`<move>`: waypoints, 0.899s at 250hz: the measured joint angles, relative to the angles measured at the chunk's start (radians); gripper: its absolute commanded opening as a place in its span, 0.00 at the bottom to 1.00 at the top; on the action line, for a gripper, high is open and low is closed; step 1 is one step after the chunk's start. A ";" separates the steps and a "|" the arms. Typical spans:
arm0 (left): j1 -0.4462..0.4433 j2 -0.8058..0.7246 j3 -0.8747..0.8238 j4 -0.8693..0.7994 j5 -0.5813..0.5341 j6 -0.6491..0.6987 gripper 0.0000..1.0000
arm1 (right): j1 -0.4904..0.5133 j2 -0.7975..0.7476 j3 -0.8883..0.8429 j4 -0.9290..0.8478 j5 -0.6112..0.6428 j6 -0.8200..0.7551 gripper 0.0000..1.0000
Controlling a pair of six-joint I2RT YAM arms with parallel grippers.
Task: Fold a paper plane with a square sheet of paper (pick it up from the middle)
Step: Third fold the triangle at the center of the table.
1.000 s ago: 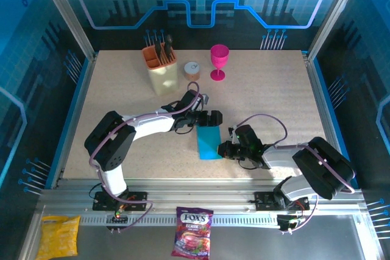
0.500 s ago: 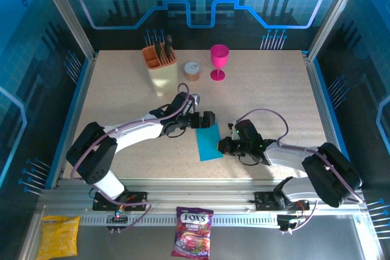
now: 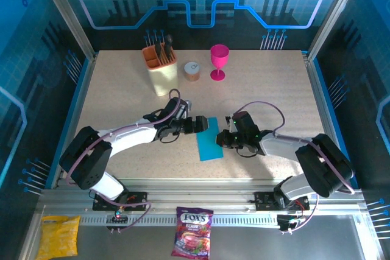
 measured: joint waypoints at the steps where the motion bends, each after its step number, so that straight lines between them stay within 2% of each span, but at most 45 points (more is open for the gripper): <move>1: 0.000 0.000 0.000 0.000 0.002 0.000 1.00 | 0.000 0.002 0.000 0.000 0.000 0.000 0.00; 67: 0.000 0.000 0.000 0.000 0.032 -0.003 1.00 | -0.021 0.094 0.001 0.045 -0.012 0.000 0.00; 170: -0.003 0.050 -0.038 0.044 0.093 -0.060 1.00 | -0.046 0.104 -0.035 0.137 -0.037 0.001 0.00; 225: -0.038 0.060 -0.060 0.087 0.101 -0.102 1.00 | -0.051 0.110 -0.035 0.148 -0.046 0.001 0.00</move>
